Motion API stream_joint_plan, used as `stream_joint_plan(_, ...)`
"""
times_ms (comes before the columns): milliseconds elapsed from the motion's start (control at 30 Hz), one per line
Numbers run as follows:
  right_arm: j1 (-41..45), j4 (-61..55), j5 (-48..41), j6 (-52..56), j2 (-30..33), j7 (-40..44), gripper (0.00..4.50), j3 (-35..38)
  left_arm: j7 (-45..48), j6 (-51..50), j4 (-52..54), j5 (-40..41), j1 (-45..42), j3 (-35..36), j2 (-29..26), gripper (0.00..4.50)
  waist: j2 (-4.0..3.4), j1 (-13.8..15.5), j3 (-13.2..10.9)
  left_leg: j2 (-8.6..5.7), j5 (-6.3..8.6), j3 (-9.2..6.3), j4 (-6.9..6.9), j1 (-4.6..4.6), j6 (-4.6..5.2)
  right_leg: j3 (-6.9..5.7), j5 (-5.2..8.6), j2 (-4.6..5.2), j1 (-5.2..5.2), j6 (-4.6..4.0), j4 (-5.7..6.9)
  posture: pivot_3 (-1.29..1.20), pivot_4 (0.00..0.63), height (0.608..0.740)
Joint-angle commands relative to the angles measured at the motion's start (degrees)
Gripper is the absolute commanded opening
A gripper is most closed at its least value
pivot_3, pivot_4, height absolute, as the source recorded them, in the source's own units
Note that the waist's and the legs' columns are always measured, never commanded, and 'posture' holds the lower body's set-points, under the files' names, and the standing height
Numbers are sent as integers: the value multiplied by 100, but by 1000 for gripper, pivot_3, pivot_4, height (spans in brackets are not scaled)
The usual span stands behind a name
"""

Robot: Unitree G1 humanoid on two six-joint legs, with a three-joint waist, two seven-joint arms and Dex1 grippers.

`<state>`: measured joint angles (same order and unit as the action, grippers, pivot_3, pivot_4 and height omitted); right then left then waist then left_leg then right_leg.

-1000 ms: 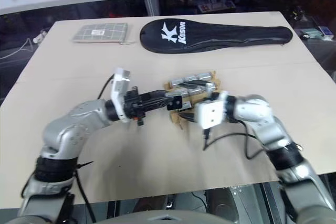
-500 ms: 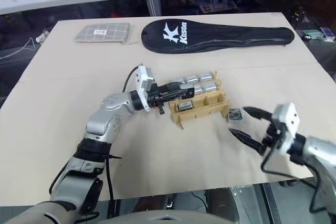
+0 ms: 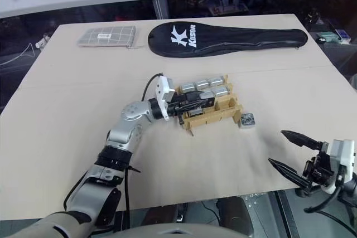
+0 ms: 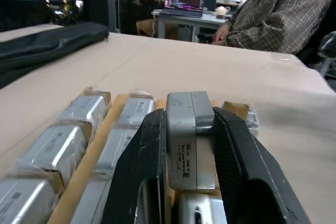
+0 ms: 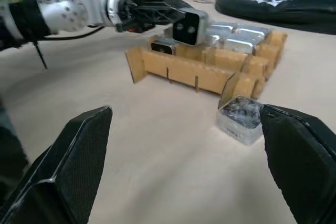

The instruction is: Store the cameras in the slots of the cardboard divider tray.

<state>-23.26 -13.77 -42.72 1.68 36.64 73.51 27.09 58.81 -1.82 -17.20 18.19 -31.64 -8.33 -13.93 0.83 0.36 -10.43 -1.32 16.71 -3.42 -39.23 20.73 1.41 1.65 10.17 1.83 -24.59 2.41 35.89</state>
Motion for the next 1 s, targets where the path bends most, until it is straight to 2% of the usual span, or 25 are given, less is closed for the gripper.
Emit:
stream_joint_plan(33, -17, 75, -147, -40, 91, 198, 4455, 279, -46, 309, 11, -14, -56, 82, 104, 676, 0, 13, 0, 0, 0, 0, 0, 1, 0, 0, 0, 2, 0, 0, -1, 0, 150, 740)
stream_joint_plan(300, 90, 108, -28, -57, 16, 100, 4455, 201, 348, 655, -90, -207, 46, -118, -26, 676, -2, 24, 1, -1, 0, 1, 0, -2, 1, 0, 0, 3, 0, 1, 0, 0, 150, 740)
stream_joint_plan(533, 109, 29, 71, -88, -81, -79, 4455, 191, -2, 972, -505, -369, -3, -34, 150, 676, -2, 33, 3, -3, 0, 2, -1, -2, 1, 2, -1, 7, 1, 2, 0, 0, 150, 740)
stream_joint_plan(1000, -39, 2, 113, -232, -200, -153, 4455, 285, -8, 1209, -905, -503, -92, -116, 360, 676, -4, 31, 6, -4, 0, -1, -2, -6, 1, 0, -1, 5, 9, 3, -1, 0, 150, 740)
